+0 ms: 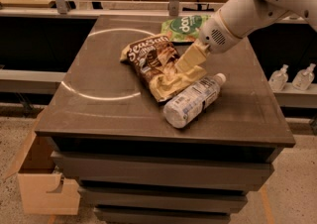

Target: Move brown chip bag near blue plastic bottle

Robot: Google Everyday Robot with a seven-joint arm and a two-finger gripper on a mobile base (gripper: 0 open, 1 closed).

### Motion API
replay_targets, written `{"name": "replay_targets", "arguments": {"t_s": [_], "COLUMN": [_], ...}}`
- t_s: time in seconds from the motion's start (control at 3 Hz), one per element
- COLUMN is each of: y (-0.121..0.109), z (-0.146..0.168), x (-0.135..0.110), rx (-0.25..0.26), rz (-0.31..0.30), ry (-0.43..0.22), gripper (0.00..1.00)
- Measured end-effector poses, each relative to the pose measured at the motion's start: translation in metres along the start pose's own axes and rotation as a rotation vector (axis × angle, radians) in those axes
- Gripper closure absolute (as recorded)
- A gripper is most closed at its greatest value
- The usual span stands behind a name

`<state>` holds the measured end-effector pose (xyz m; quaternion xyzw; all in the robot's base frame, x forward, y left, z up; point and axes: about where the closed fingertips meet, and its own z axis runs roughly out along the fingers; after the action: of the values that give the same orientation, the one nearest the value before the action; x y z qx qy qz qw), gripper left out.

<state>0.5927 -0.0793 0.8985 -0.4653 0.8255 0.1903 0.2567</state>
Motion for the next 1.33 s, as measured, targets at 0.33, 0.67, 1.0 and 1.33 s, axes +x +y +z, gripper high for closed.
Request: {"name": "replay_targets", "arguments": {"t_s": [0.33, 0.67, 1.0, 1.33], "y": [-0.003, -0.017, -0.048, -0.068], "z": [-0.002, -0.012, -0.061, -0.09], "x": [-0.003, -0.011, 0.014, 0.039], "rx": [0.011, 0.08, 0.3, 0.472], "rz": [-0.005, 0.03, 0.137, 0.223], "ry": [-0.013, -0.124, -0.254, -0.305], "gripper": [0.0, 0.0, 0.0, 0.0]}}
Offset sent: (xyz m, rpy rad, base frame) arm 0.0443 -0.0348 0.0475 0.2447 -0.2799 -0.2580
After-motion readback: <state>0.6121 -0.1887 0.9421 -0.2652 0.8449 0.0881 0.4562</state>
